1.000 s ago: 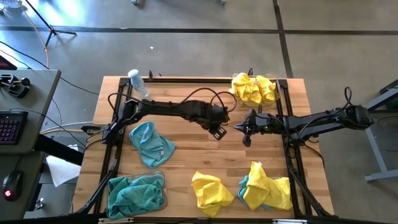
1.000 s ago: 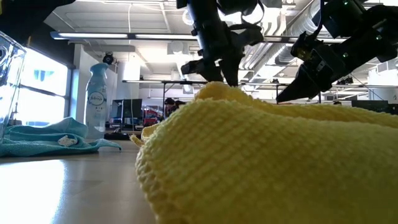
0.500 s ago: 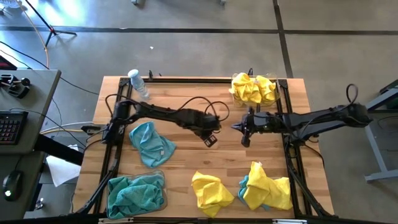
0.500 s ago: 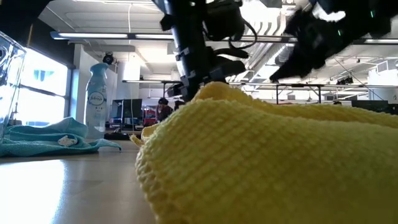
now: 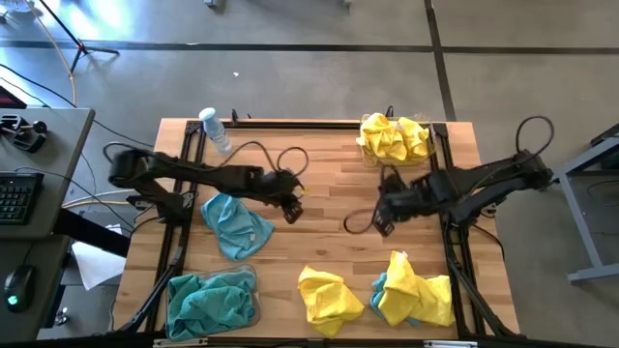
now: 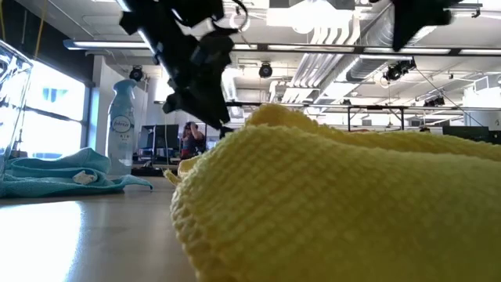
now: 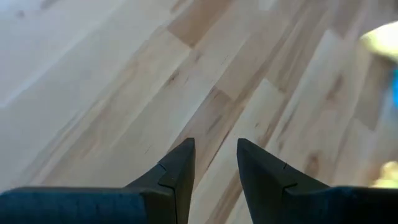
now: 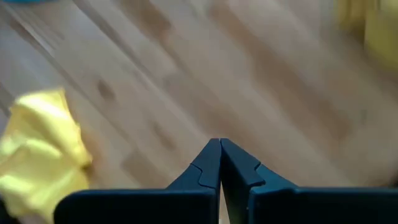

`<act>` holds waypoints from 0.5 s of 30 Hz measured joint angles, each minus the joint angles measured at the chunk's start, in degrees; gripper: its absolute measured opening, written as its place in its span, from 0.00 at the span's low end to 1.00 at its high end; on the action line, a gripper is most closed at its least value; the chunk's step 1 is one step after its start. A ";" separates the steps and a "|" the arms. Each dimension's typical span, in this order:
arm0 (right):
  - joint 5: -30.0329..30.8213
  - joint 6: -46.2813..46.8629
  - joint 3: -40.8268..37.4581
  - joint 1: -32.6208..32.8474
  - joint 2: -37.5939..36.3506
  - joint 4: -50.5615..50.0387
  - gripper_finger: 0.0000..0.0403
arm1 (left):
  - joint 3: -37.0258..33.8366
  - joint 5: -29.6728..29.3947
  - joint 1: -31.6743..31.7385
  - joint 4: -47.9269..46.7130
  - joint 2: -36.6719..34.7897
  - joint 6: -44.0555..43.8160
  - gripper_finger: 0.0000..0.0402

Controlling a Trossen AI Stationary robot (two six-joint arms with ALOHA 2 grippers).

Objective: Sort microfiber towel by color & place in baskets
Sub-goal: Put the yellow microfiber towel into the top transparent bin

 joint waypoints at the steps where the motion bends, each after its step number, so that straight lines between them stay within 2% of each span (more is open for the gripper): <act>1: -1.17 4.28 0.78 1.86 0.97 -2.06 0.01 | -1.07 0.01 -0.05 0.66 -1.62 0.00 0.27; 8: -13.65 35.55 1.33 16.82 6.05 -8.94 0.13 | -4.14 0.00 -1.62 0.44 -8.07 1.08 0.27; 12: -17.30 50.60 1.33 24.53 8.86 -7.81 0.23 | -4.16 0.00 -2.82 0.50 -8.78 1.55 0.27; 15: -17.65 59.13 1.31 28.61 11.56 -7.49 0.31 | -4.16 0.03 -3.67 0.28 -8.73 1.65 0.27</act>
